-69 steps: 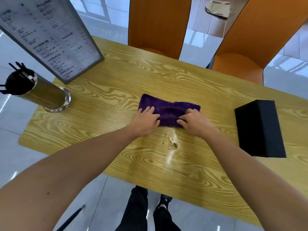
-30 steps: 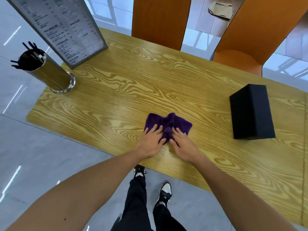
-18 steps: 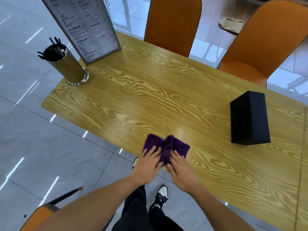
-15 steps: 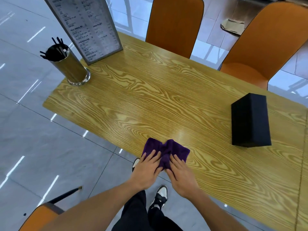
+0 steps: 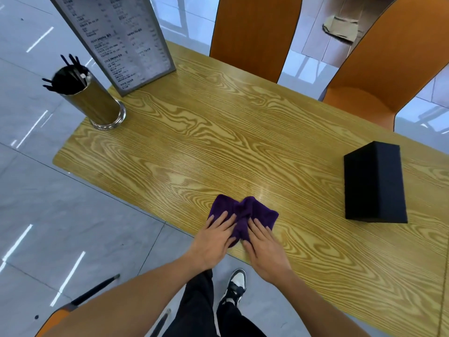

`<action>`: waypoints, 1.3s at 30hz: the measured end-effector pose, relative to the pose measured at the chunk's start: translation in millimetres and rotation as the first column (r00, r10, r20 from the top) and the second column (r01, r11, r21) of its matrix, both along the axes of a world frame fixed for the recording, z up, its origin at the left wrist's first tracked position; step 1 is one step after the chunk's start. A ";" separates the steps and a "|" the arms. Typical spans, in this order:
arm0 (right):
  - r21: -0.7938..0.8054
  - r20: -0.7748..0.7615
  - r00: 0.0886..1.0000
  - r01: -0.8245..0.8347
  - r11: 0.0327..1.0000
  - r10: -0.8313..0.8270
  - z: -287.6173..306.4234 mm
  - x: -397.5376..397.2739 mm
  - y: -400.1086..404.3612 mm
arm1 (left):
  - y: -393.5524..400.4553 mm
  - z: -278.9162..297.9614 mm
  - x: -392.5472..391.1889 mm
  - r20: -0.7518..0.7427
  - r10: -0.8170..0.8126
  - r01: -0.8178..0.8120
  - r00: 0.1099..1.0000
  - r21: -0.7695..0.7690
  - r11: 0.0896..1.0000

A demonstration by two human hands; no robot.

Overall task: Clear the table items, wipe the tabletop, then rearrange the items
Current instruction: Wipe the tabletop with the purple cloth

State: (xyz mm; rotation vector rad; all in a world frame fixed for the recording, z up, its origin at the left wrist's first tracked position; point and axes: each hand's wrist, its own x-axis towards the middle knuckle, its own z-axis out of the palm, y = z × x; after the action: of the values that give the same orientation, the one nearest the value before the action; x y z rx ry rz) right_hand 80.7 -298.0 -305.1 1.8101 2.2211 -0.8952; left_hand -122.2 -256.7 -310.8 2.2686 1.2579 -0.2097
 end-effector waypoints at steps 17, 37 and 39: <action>0.013 -0.113 0.987 0.114 0.993 -0.111 1.8 -25.5 159.4 | 156.5 0.4 -12.4 -0.021 0.033 -0.033 0.999 -0.014 0.999; -0.096 -0.213 0.963 0.144 0.985 -0.162 15.0 -21.3 74.5 | 59.5 15.8 5.3 -0.017 0.116 -0.118 0.993 -0.124 0.985; -0.103 -0.226 0.961 0.136 0.985 -0.157 15.5 -15.9 50.4 | 35.0 16.3 9.3 -0.025 0.116 -0.118 0.993 -0.134 0.984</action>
State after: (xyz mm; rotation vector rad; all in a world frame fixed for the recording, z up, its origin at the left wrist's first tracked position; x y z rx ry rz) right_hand 64.8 -247.6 -289.6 1.9390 2.1584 -1.2741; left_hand -112.9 -221.7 -294.5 2.0761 1.3396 -0.2639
